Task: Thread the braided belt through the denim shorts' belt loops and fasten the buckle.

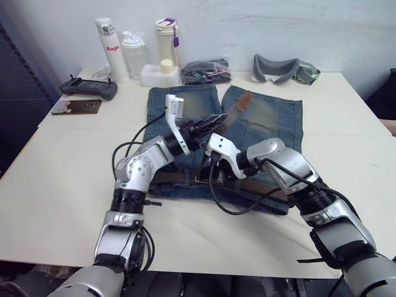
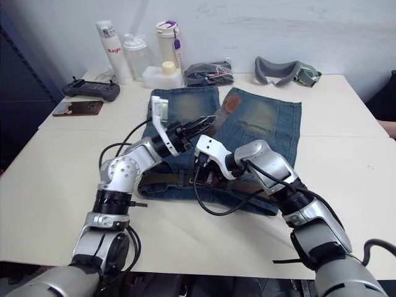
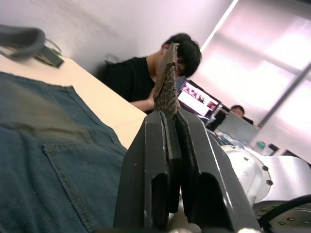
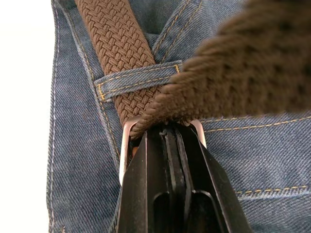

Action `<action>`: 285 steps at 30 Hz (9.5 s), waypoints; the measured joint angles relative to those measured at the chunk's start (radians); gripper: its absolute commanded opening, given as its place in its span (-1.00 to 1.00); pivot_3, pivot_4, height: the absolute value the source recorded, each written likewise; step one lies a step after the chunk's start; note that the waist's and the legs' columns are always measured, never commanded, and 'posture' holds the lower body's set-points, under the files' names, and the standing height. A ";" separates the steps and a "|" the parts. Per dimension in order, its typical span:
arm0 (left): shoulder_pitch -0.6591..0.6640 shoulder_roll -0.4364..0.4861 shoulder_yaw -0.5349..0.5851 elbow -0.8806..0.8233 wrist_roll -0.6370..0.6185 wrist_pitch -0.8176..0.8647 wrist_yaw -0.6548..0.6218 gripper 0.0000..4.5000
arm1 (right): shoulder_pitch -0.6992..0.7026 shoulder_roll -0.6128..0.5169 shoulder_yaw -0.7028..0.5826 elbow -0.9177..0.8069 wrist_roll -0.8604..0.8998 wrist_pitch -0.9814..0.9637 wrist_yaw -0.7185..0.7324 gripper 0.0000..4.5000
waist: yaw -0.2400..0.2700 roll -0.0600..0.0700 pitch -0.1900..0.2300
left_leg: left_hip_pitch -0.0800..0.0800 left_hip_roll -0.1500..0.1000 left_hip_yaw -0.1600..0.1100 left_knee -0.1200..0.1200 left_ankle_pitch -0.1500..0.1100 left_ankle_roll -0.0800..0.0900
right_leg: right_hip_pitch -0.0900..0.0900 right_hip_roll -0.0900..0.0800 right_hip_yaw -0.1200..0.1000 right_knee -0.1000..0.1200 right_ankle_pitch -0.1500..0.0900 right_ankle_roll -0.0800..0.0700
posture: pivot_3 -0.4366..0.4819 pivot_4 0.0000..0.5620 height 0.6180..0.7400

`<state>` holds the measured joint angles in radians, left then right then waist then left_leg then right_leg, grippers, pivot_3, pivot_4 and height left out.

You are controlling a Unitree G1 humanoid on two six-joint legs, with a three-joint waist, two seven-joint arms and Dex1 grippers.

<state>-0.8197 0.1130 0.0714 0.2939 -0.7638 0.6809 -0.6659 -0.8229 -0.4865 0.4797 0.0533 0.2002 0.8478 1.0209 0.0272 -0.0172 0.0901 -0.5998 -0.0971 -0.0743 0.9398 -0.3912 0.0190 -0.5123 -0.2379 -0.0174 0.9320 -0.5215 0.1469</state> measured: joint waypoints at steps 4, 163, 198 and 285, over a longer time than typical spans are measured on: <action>-0.167 -0.026 -0.011 0.228 0.059 -0.029 -0.137 -1.00 | 0.051 -0.054 0.000 -0.096 -0.033 -0.034 -0.020 -0.98 | 0.010 -0.001 0.002 | -0.003 -0.005 -0.002 -0.002 0.002 0.003 | 0.001 -0.002 -0.001 -0.007 0.000 0.000 | -0.05 -0.47 -0.85; -0.392 0.181 -0.326 0.585 0.780 -0.820 -0.647 -1.00 | 0.530 -0.294 -0.212 -0.669 -0.241 -0.219 -0.417 0.97 | -0.058 -0.006 0.068 | -0.003 -0.049 -0.026 -0.078 0.087 0.013 | 0.024 -0.035 -0.032 -0.068 0.063 0.068 | -0.05 -0.47 -0.85; -0.465 0.240 -0.314 0.706 0.805 -0.888 -0.681 -1.00 | 0.447 -0.203 -0.213 -0.576 -0.277 -0.241 -0.406 -0.97 | -0.062 -0.006 0.067 | -0.017 -0.050 -0.026 -0.067 0.087 0.013 | 0.005 -0.035 -0.029 -0.050 0.063 0.066 | -0.05 -0.47 -0.85; -0.498 0.072 -0.324 0.783 0.886 -1.001 -0.630 -1.00 | 0.414 -0.206 -0.344 -0.493 -0.107 -0.237 -0.350 -0.99 | -0.059 -0.007 0.066 | -0.020 -0.055 -0.025 -0.064 0.087 0.013 | 0.000 -0.049 -0.032 -0.042 0.062 0.065 | -0.05 -0.47 -0.85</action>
<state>-1.3174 0.1848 -0.2526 1.0769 0.1226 -0.3205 -1.2957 -0.4094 -0.6921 0.1357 -0.4396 0.0933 0.6111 0.6706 -0.0320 -0.0241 0.1556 -0.6193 -0.1522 -0.0990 0.8761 -0.3044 0.0320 -0.5124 -0.2870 -0.0490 0.8899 -0.4593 0.2122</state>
